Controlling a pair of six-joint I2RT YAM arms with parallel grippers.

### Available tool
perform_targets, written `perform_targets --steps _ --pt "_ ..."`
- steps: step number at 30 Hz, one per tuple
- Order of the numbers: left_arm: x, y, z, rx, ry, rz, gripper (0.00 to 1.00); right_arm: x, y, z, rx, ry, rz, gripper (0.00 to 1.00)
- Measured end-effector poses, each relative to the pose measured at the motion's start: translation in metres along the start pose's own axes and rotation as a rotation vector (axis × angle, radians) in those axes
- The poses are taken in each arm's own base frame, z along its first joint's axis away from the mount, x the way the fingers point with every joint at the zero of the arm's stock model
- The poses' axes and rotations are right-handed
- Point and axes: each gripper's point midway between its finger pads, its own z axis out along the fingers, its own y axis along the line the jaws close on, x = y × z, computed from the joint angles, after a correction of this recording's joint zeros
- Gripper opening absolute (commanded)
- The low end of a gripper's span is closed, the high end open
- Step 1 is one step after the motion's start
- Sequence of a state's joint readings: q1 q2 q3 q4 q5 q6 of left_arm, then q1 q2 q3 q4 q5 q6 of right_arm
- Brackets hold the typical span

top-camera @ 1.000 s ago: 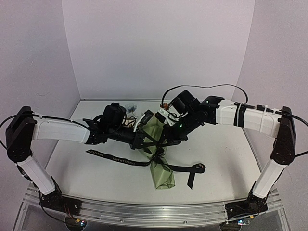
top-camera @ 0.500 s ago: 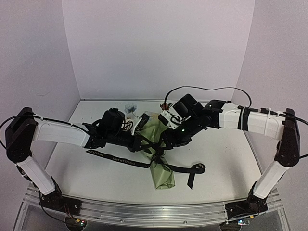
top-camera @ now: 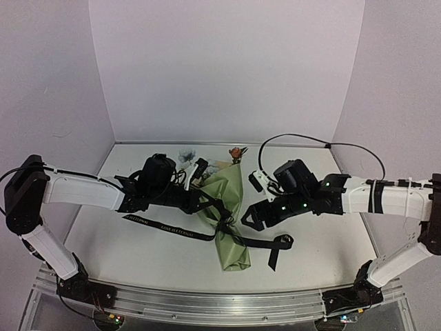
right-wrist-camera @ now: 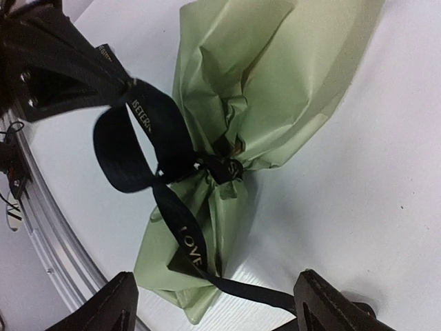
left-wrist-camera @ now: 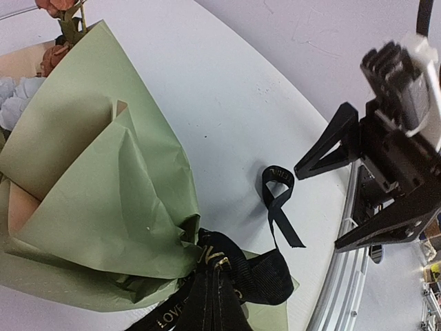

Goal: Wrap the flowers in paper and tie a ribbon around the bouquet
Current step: Cross the half-tied ribbon over the folded bouquet.

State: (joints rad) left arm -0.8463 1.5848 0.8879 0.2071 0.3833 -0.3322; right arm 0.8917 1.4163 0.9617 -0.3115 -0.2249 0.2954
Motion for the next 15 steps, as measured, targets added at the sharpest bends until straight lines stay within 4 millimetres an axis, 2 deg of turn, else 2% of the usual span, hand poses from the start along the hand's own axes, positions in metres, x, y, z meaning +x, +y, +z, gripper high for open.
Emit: perform_targets --steps 6,9,15 --pt "0.001 0.007 -0.002 -0.018 0.007 -0.027 0.0 0.033 -0.006 0.023 -0.003 -0.002 -0.066 0.71" --pt "0.003 0.009 -0.003 -0.024 0.018 -0.037 0.0 0.036 -0.005 0.034 -0.012 -0.013 -0.089 0.65" --pt "0.004 0.01 -0.004 -0.03 0.025 -0.045 0.0 0.036 -0.003 0.05 -0.041 -0.018 -0.101 0.64"
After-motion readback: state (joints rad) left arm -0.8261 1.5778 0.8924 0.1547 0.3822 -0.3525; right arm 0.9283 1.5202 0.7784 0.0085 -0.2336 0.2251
